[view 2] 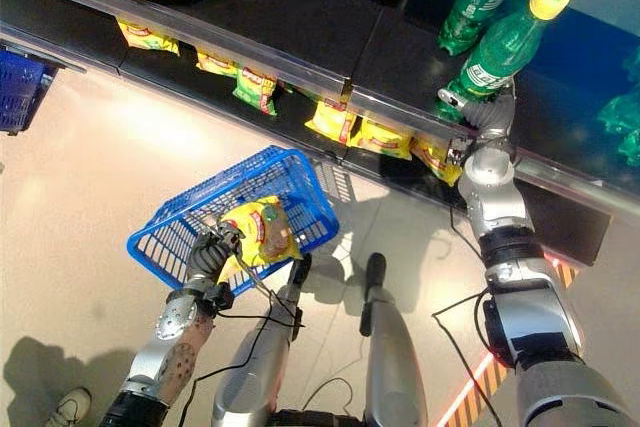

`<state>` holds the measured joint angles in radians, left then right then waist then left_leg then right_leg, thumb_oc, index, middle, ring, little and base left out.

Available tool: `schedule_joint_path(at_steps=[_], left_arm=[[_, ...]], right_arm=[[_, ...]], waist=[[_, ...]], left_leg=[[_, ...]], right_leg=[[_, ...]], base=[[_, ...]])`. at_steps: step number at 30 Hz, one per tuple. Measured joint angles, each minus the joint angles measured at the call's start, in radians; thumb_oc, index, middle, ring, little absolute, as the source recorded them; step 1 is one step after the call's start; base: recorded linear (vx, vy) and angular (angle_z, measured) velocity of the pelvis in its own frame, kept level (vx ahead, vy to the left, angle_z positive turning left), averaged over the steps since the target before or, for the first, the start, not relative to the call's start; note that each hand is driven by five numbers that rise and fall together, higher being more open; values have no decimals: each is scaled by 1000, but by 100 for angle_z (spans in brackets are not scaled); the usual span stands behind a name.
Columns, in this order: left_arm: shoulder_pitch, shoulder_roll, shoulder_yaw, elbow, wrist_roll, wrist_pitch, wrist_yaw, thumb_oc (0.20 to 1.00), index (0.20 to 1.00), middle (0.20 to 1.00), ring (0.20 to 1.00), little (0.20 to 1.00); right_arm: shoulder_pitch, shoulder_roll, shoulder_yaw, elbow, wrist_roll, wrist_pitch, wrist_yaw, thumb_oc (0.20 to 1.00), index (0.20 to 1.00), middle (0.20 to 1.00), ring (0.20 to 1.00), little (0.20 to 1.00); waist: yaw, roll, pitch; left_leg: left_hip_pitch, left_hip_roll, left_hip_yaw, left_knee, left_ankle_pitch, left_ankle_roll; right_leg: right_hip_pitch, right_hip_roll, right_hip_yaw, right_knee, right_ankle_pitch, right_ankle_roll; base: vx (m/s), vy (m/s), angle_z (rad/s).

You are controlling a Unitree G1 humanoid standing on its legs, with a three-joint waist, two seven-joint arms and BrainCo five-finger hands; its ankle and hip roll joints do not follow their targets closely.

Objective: Pick up the snacks into the basket

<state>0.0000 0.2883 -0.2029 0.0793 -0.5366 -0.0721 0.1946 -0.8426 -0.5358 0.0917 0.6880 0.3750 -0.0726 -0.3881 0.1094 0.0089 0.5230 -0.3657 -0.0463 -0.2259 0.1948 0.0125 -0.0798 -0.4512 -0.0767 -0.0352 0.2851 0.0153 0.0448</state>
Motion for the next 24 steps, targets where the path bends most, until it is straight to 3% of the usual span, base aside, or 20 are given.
schedule_joint_path(at_steps=[3,4,5,6,15,24], left_arm=[[-3,1,-16,0,0,0,1,200,200,200,200,200],[-5,1,-18,-2,0,0,1,200,200,200,200,200],[-6,1,-19,-3,0,0,1,200,200,200,200,200],[-7,1,-24,-9,0,0,1,200,200,200,200,200],[-22,2,-60,-20,-7,-1,-1,200,200,200,200,200],[-49,4,-59,-20,-8,-1,4,200,200,200,200,200]], right_arm=[[-20,0,4,23,6,0,-3,1000,1000,1000,1000,1000],[-35,-5,14,37,10,0,-4,912,912,912,912,912],[-42,-13,27,43,11,0,-6,467,467,467,467,467],[-64,-22,39,67,22,-2,-4,200,200,200,200,200],[-159,-41,58,167,71,-1,9,200,200,200,200,200],[-144,-42,64,131,77,-2,6,200,200,200,200,200]], waist=[[-1,0,0],[-1,0,0],[-2,0,0],[-1,0,0],[-1,16,9],[-7,17,9]], left_leg=[[-3,-1,0,1,0,0],[-7,-1,0,3,0,0],[-10,-1,-1,4,0,0],[-14,-2,-2,6,0,0],[-21,-9,-9,7,3,0],[-32,-16,-10,13,3,0]], right_leg=[[-2,-1,0,1,0,0],[-5,-1,0,1,-1,0],[-8,-1,0,1,-1,0],[-13,-1,-1,4,-1,0],[-23,-10,-6,19,-7,2],[-46,-17,-6,54,-21,-5]], base=[[0,0,0],[0,0,0],[0,0,0],[0,0,0],[-1,-3,2],[0,-2,1]])
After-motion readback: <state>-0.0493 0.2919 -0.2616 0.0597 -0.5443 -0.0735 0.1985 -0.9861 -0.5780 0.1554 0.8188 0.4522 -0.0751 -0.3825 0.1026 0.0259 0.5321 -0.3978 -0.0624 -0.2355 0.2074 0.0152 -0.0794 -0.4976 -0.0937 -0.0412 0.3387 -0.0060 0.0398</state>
